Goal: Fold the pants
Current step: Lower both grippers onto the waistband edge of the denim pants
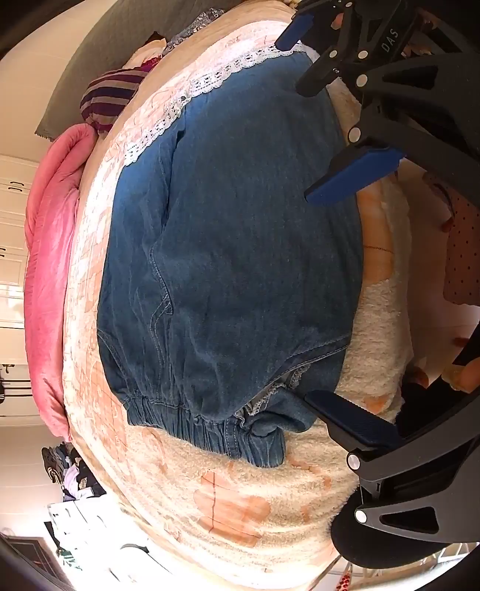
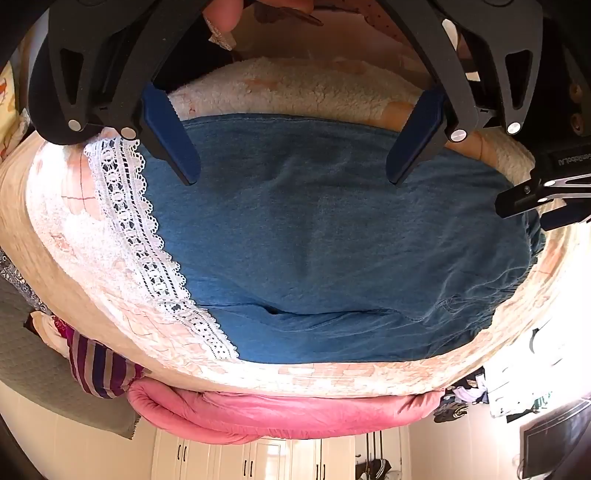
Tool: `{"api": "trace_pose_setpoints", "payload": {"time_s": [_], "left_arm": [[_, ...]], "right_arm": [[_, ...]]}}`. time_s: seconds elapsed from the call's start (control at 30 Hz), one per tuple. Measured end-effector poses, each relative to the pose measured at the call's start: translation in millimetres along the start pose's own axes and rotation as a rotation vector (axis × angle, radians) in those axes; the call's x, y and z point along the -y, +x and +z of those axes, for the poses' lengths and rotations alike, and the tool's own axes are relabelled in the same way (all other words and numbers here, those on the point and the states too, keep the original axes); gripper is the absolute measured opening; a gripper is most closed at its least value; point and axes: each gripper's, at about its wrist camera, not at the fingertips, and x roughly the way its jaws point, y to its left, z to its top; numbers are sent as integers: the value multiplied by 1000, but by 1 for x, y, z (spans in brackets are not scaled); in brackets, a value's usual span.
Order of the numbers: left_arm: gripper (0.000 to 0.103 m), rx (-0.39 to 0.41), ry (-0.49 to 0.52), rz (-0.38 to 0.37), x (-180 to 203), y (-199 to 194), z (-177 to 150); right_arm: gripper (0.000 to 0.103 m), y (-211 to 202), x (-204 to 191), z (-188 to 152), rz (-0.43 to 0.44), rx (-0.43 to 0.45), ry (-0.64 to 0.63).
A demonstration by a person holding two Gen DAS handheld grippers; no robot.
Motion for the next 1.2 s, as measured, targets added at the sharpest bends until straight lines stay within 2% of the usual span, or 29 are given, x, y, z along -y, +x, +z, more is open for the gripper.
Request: {"api": "trace_pose_setpoints", "payload": {"time_s": [0.63, 0.93, 1.2], "left_arm": [[99, -5, 2, 12, 2, 5, 4], [99, 1, -10, 18, -10, 4, 7], [99, 25, -51, 10, -21, 7, 23]], "right_arm": [[95, 2, -1, 1, 0, -2, -9], [95, 6, -3, 5, 2, -1, -11], [95, 17, -4, 29, 63, 3, -29]]}}
